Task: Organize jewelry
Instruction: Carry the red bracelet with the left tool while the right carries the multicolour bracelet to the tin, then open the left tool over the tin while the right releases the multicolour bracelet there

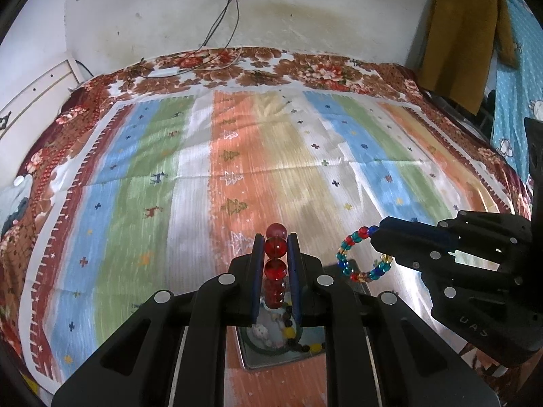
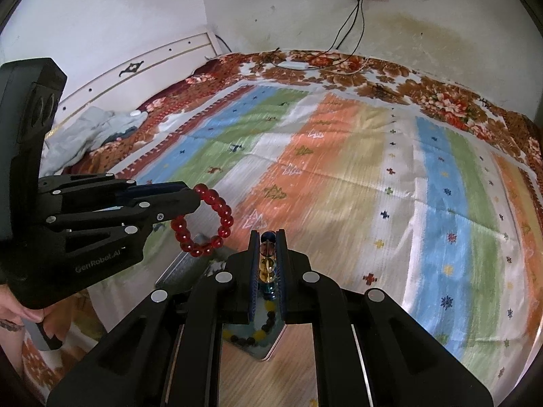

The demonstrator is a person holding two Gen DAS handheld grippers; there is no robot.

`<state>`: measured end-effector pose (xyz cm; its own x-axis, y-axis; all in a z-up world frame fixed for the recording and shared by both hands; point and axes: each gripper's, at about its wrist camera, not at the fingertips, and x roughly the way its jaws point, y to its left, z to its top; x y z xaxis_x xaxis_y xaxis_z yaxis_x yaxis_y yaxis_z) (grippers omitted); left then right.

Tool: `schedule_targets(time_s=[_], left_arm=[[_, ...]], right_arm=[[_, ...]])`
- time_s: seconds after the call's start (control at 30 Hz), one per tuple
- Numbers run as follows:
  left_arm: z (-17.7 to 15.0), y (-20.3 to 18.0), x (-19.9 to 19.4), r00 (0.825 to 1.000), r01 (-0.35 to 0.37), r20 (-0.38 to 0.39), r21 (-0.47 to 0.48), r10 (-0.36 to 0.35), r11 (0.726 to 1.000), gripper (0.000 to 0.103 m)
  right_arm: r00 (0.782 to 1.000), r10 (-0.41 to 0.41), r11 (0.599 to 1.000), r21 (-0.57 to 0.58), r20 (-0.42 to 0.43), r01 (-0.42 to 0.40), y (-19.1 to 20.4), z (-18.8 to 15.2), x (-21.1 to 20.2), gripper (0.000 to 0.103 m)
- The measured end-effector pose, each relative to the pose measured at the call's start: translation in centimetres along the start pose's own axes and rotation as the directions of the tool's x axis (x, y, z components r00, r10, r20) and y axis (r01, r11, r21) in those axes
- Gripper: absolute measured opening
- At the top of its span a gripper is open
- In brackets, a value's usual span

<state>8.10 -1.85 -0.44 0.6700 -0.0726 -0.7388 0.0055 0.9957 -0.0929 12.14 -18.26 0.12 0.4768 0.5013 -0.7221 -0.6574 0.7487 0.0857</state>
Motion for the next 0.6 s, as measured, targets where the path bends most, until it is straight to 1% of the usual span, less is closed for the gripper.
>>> schedule_targets(time_s=[0.3,0.43,0.5,0.6], left_arm=[[-1.3,0.1,0.0,1.000,0.001,-0.027,-0.004,-0.001,1.000,0.013],[-1.6,0.1,0.0,0.999,-0.007,-0.031,-0.005,0.007,1.000,0.014],[-1.7,0.2,-0.3,1.000,-0.009,-0.025,-0.008,0.009,1.000,0.016],[-1.9,0.5,-0.3,0.999,-0.009,-0.034,-0.022,0.008,1.000,0.017]], right_arm=[[0.999,0.015,1.000,0.012,-0.036,-0.015,0.2,-1.3,0.2,0.010],[0.998,0.039,0.999,0.039,-0.048,-0.037,-0.1,-1.6,0.4,0.010],[0.998,0.029,0.999,0.036,-0.050,-0.027,-0.2,-1.8,0.3,0.011],[0.999,0.028,0.999,0.041,-0.046,-0.026,-0.5,-2.1,-0.1,0.011]])
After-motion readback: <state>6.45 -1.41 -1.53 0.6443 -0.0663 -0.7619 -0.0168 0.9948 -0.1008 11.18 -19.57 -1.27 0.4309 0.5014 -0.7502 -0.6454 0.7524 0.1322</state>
